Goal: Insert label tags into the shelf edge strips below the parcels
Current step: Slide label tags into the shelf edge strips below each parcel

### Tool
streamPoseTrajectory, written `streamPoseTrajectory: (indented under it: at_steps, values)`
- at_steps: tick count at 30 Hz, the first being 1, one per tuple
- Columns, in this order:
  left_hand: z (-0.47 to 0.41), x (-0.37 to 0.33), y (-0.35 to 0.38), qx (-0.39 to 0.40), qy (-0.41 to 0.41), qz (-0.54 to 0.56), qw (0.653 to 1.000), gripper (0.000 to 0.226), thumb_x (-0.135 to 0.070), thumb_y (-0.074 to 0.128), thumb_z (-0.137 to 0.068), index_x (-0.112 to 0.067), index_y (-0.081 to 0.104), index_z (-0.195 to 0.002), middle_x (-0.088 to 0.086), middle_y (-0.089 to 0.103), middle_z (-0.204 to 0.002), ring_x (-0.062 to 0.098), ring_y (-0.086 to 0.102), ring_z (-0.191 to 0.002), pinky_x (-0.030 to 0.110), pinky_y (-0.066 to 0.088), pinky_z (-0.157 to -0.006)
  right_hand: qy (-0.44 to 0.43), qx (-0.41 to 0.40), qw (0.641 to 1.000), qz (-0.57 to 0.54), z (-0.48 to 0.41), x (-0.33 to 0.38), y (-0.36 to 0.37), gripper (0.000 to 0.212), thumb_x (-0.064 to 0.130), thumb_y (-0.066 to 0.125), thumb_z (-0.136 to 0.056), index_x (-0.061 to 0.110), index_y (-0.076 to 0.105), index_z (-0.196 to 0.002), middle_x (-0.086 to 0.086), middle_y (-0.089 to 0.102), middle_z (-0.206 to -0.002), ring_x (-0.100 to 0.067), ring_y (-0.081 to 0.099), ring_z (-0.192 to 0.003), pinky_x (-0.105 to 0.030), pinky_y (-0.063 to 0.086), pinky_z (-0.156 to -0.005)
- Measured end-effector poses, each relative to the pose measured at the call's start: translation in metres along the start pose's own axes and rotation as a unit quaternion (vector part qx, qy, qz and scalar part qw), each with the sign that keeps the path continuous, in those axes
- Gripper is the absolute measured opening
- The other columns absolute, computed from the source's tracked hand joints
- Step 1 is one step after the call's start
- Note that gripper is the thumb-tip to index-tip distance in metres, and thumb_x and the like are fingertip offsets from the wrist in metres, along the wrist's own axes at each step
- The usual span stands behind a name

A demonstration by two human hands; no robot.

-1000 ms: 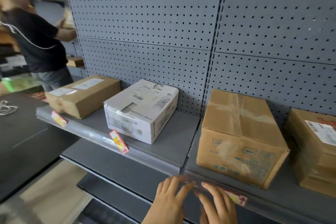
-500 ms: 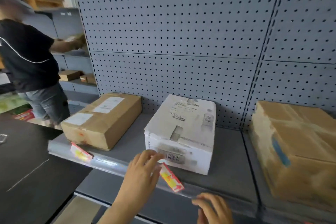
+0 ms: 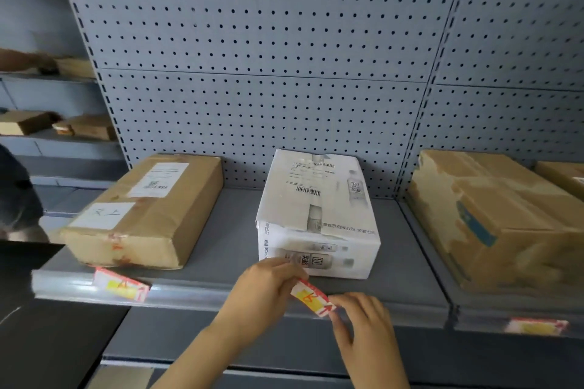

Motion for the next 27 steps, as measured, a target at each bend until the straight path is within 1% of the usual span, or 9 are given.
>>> streamPoseTrajectory:
  at_steps: [2,5,9,11,14,16,19,22,27]
  values:
    - [0.000,0.000,0.000,0.016,0.000,0.007,1.000,0.017,-0.020,0.056,-0.089,-0.030,0.069,-0.094,-0.016,0.066,-0.090,0.007,0.060,-0.078,0.023,0.050,-0.067,0.005,0.017,1.000,0.001,-0.005,0.007,0.000,0.010,0.030,0.067,-0.079,0.031,0.063,-0.088,0.014,0.060,-0.083,-0.010,0.054,-0.078,-0.025,0.047,-0.063]
    - [0.001,0.005,-0.001,0.023,-0.011,0.017,1.000,0.017,-0.017,0.058,-0.089,-0.029,0.069,-0.090,-0.020,0.062,-0.084,0.001,0.055,-0.071,0.016,0.046,-0.066,0.033,0.044,0.998,-0.015,-0.011,0.009,0.002,0.029,0.019,0.083,-0.067,0.032,0.060,-0.079,0.016,0.056,-0.078,-0.009,0.053,-0.072,-0.023,0.044,-0.061]
    - [0.012,0.011,0.005,0.029,-0.029,-0.004,0.999,0.014,-0.017,0.056,-0.090,-0.028,0.065,-0.088,-0.017,0.061,-0.081,0.005,0.055,-0.070,0.024,0.047,-0.064,-0.008,0.059,0.997,0.057,-0.018,0.016,0.001,0.038,0.012,0.088,-0.053,0.029,0.056,-0.066,0.014,0.052,-0.069,-0.012,0.045,-0.068,-0.020,0.037,-0.054]
    - [0.015,0.008,0.005,0.016,-0.013,-0.038,0.999,0.012,-0.016,0.056,-0.088,-0.025,0.063,-0.086,-0.011,0.063,-0.080,0.011,0.056,-0.070,0.026,0.046,-0.061,-0.029,0.078,0.992,0.090,-0.019,0.019,0.005,0.042,0.011,0.089,-0.046,0.029,0.055,-0.064,0.013,0.051,-0.068,-0.011,0.047,-0.065,-0.020,0.034,-0.054]
    - [0.018,0.003,0.008,-0.007,0.016,-0.086,0.996,0.016,-0.010,0.063,-0.076,-0.025,0.058,-0.075,-0.009,0.058,-0.069,0.012,0.053,-0.060,0.022,0.041,-0.054,-0.047,0.101,0.988,0.109,-0.018,0.020,0.010,0.047,0.010,0.088,-0.037,0.029,0.056,-0.065,0.013,0.053,-0.068,-0.012,0.052,-0.063,-0.019,0.033,-0.056]
    - [0.020,0.005,0.010,-0.030,0.015,-0.100,0.994,0.024,-0.003,0.069,-0.069,-0.023,0.056,-0.071,-0.008,0.054,-0.067,0.012,0.050,-0.058,0.020,0.037,-0.053,-0.061,0.098,0.986,0.123,-0.018,0.022,0.011,0.048,0.010,0.087,-0.034,0.029,0.056,-0.066,0.014,0.054,-0.069,-0.011,0.053,-0.064,-0.019,0.033,-0.057]
    - [0.027,0.004,0.022,-0.031,0.030,-0.144,0.989,0.036,0.002,0.077,-0.048,-0.021,0.056,-0.066,-0.005,0.051,-0.067,0.014,0.048,-0.057,0.018,0.030,-0.053,-0.074,0.083,0.986,0.123,-0.018,0.021,0.009,0.051,0.002,0.082,-0.035,0.027,0.055,-0.070,0.012,0.053,-0.073,-0.014,0.052,-0.067,-0.021,0.033,-0.060]
    - [0.040,0.006,0.033,-0.046,0.040,-0.164,0.985,0.045,-0.003,0.075,-0.040,-0.025,0.062,-0.077,-0.006,0.052,-0.079,0.013,0.045,-0.069,0.020,0.035,-0.058,-0.086,0.073,0.986,0.120,-0.016,0.018,0.010,0.052,-0.001,0.081,-0.035,0.025,0.056,-0.072,0.010,0.053,-0.075,-0.016,0.048,-0.070,-0.022,0.036,-0.060]
    - [0.059,0.005,0.039,-0.105,0.034,-0.164,0.980,0.057,-0.006,0.046,-0.057,-0.025,0.054,-0.110,-0.006,0.046,-0.108,0.015,0.045,-0.089,0.023,0.030,-0.073,-0.091,0.072,0.990,0.084,-0.011,0.011,0.015,0.051,0.003,0.088,-0.039,0.025,0.063,-0.077,0.009,0.056,-0.079,-0.013,0.044,-0.074,-0.022,0.043,-0.058]
Point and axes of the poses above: each hand's wrist, its own z-axis away from the middle knuckle, its own y-axis out of the palm, x = y × z, the point moved 7 cm from there along -z, towards the middle knuckle
